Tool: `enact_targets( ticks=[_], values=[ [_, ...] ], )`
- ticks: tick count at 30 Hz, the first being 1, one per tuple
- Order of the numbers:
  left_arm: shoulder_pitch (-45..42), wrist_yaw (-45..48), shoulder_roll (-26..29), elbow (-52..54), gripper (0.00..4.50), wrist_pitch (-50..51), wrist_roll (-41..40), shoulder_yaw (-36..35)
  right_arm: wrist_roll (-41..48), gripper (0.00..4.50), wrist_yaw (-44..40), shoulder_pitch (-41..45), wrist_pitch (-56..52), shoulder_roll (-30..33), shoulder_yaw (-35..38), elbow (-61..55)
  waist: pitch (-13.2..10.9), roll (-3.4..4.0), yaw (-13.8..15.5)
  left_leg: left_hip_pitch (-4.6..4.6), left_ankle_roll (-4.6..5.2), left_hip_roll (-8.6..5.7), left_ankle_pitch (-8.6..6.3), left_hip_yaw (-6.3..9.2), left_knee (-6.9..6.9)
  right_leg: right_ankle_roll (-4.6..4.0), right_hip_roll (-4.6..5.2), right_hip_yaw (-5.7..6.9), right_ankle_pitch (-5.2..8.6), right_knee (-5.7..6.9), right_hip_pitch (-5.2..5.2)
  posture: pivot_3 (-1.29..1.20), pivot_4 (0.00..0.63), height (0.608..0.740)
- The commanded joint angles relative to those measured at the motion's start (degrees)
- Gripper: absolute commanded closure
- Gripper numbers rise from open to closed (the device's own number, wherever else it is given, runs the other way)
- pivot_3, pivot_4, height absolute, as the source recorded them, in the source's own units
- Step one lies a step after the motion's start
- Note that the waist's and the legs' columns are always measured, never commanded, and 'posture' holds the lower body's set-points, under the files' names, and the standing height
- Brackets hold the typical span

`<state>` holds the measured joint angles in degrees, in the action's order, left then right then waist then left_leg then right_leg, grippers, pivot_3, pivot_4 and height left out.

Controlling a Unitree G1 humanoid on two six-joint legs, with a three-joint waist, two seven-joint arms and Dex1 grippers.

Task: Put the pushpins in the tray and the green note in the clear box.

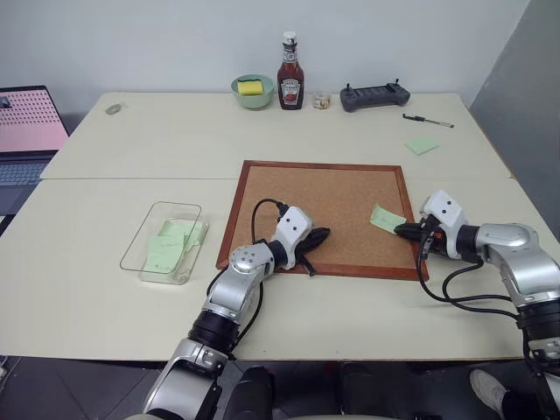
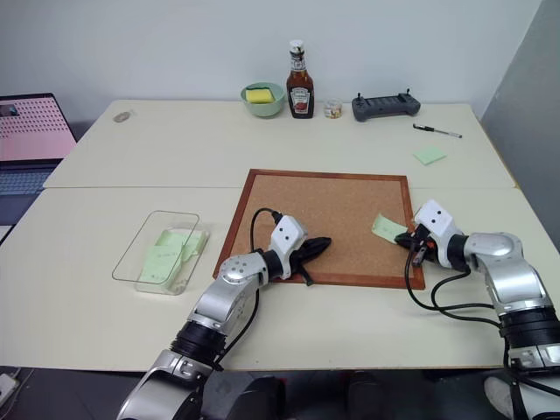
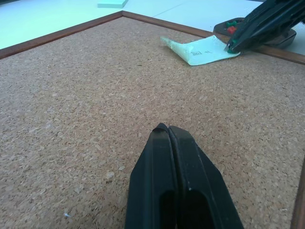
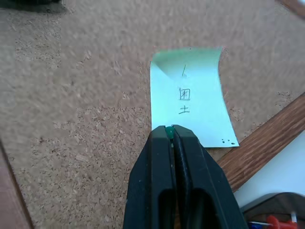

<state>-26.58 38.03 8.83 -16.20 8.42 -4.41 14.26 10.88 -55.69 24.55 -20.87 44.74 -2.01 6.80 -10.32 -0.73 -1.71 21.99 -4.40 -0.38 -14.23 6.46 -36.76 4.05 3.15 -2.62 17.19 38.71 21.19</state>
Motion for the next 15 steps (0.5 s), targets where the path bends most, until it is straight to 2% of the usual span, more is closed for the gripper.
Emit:
enact_targets(
  ticks=[1,10,15],
  values=[
    [1.1,-0.7,0.2,-1.3,4.50,1.1,0.5,-0.3,2.3,4.48,-1.1,1.5,-1.2,1.5,2.8,-5.4,0.0,0.00,0.0,-0.01,0.00,0.01,0.00,0.00,0.00,0.00,0.00,0.01,0.00,0.00,-0.01,0.00,0.150,0.740],
    [0.3,-0.9,-1.1,0.9,4.50,3.7,-2.4,-2.4,2.4,4.48,0.0,2.4,-1.3,0.0,2.0,-6.9,0.0,-0.01,0.0,-0.01,0.00,0.00,0.00,0.01,0.00,0.00,0.00,0.01,0.00,-0.02,-0.02,0.00,0.150,0.740],
    [0.6,-0.9,-1.1,8.9,3.64,11.1,-7.0,-5.4,2.0,4.50,0.8,2.8,-0.9,-1.7,1.5,-6.7,-0.1,-0.11,-0.2,0.07,0.00,0.02,0.00,0.01,0.01,0.00,-0.01,0.01,0.00,0.00,0.10,0.00,0.150,0.740]
  ],
)
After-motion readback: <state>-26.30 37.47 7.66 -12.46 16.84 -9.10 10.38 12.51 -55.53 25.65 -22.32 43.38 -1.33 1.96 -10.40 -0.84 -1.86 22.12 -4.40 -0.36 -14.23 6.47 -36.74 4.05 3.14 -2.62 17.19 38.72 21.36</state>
